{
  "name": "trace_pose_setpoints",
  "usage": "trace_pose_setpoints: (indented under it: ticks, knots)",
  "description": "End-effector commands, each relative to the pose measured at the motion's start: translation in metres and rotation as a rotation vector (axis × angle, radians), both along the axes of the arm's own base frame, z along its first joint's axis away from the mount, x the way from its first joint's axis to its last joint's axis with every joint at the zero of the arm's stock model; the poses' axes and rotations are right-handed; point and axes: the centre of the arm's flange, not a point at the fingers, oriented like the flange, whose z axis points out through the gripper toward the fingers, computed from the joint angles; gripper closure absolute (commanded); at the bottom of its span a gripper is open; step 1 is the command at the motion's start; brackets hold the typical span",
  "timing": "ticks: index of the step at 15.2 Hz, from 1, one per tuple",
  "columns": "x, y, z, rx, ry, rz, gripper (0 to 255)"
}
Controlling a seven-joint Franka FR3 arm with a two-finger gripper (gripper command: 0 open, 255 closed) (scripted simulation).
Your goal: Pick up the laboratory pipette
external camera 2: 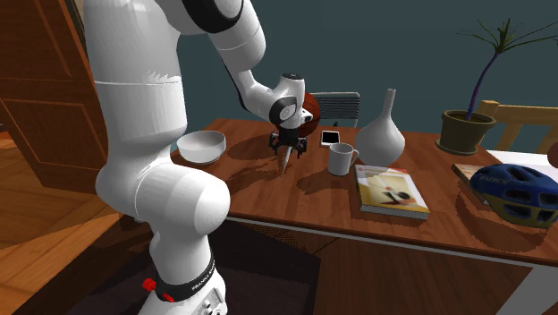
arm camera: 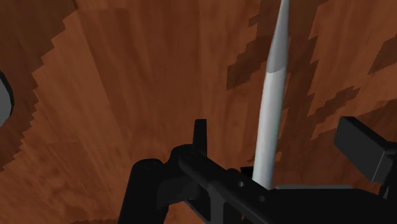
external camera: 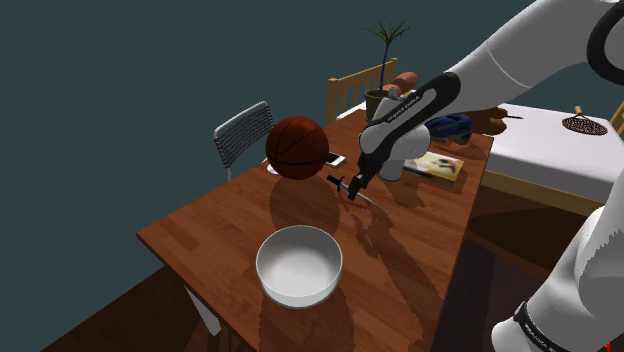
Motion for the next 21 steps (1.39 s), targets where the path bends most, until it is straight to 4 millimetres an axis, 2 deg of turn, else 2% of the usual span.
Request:
trace_pose_setpoints:
  ticks: [1, 2, 3, 12, 21]
  knots:
    - [0.0, -0.001, -0.004, 0.0, -0.001, 0.0, 0]
    - [0.0, -0.001, -0.004, 0.0, -0.001, 0.0, 0]
    - [0.0, -0.001, -0.004, 0.0, -0.001, 0.0, 255]
    - [0.0, -0.001, -0.004, 0.0, -0.001, 0.0, 255]
    - [0.0, -0.001, 0.044, 0.0, -0.001, 0.0, 255]
